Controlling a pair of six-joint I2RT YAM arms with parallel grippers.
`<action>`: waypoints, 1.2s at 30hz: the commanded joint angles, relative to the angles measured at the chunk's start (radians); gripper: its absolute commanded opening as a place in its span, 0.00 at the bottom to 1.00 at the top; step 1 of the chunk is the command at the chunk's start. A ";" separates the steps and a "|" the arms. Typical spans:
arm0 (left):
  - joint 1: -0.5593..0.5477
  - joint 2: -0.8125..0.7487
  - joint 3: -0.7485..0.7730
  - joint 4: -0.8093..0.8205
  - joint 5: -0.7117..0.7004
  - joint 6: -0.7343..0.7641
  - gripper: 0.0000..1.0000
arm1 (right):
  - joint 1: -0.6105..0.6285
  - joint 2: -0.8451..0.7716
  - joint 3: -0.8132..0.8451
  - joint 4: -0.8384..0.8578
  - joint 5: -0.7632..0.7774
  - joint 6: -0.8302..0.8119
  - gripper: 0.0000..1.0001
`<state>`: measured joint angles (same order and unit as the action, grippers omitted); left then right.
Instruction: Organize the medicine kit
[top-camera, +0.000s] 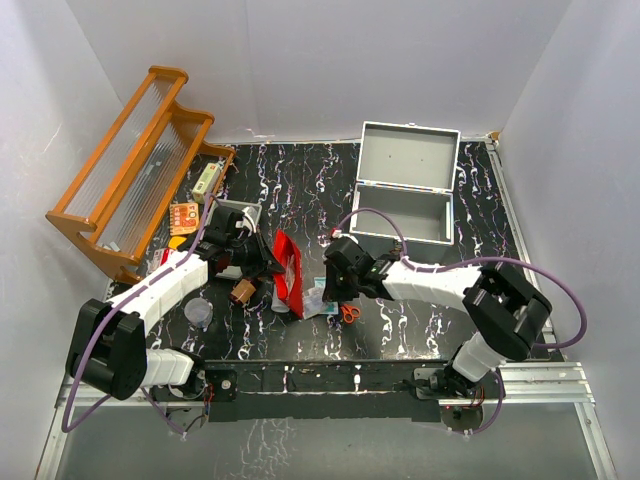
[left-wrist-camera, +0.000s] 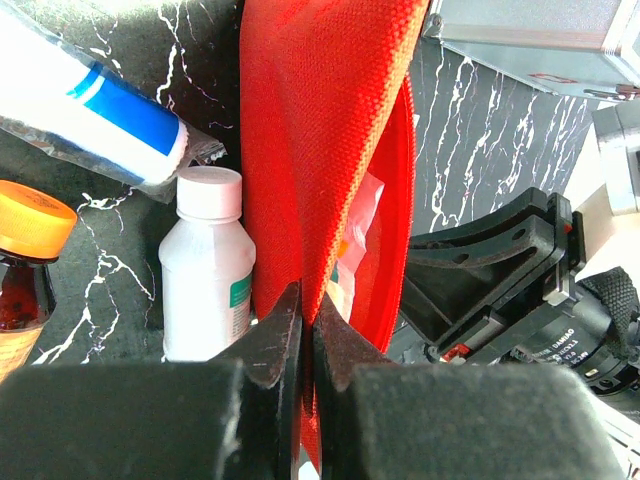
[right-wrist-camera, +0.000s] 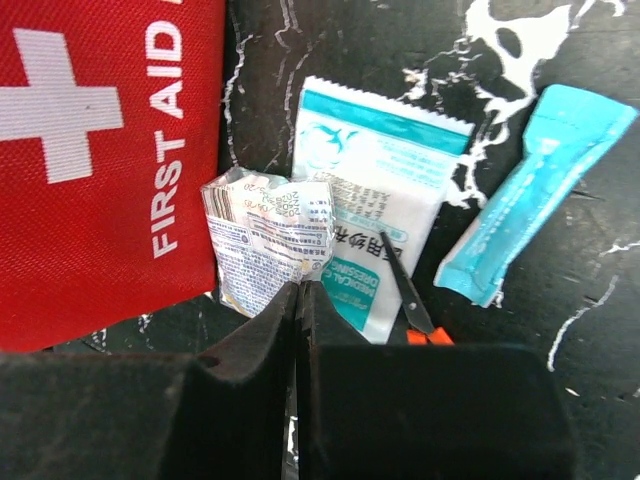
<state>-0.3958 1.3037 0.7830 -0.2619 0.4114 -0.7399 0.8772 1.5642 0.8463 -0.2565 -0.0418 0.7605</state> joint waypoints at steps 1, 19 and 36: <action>0.002 -0.009 0.000 -0.021 0.011 0.010 0.00 | 0.014 -0.054 0.061 -0.053 0.131 -0.001 0.00; 0.001 -0.028 0.024 0.007 0.012 -0.037 0.00 | 0.183 -0.038 0.573 -0.626 0.617 0.104 0.00; 0.002 -0.028 0.086 -0.039 0.010 -0.055 0.00 | 0.266 0.223 0.886 -0.786 0.833 0.063 0.00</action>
<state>-0.3958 1.3033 0.8288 -0.2779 0.4068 -0.7853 1.1389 1.7535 1.6505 -0.9955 0.6941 0.8322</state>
